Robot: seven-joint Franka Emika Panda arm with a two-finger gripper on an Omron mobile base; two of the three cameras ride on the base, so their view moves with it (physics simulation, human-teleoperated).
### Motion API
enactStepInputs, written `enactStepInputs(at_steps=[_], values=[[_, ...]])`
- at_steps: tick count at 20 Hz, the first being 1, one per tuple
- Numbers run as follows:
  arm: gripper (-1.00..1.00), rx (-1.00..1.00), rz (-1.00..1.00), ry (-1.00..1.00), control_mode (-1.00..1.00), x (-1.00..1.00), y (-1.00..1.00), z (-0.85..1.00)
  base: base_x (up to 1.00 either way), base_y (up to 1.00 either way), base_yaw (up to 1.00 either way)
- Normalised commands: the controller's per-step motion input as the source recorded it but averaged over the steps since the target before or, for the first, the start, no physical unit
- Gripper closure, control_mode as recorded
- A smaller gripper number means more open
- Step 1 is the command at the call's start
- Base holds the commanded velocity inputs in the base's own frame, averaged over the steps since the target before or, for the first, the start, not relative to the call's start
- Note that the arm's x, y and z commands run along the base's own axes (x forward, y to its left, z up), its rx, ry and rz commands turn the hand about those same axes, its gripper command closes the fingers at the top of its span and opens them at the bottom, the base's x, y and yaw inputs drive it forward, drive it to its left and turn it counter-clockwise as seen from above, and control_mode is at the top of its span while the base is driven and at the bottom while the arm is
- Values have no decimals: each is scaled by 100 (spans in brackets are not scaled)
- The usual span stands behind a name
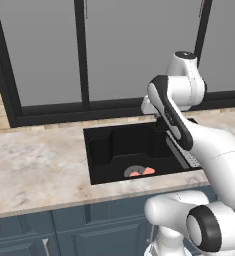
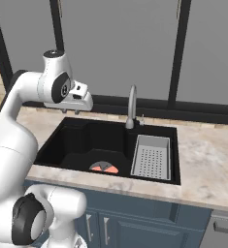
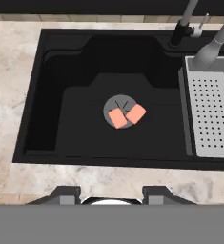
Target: Pick up the bar soap and bar soap from the sink, and place them back in the cabinet, and close the cabinet door.
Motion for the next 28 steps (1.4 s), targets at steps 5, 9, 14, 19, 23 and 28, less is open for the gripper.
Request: enactStepInputs(at_steps=[5, 9, 14, 19, 23, 28], values=[[-100, 0, 0, 0, -100, 2, 0, 0, 0, 0, 0], [-100, 0, 0, 2, -100, 17, 0, 0, 0, 0, 0], [-100, 1, 0, 7, -100, 26, 0, 0, 0, 0, 0], [-100, 0, 0, 8, -100, 18, -3, 0, 0, 0, 0], [-100, 0, 0, 8, -100, 21, -7, 0, 0, 0, 0], [-100, 0, 0, 2, -100, 24, -4, 0, 0, 0, 0]])
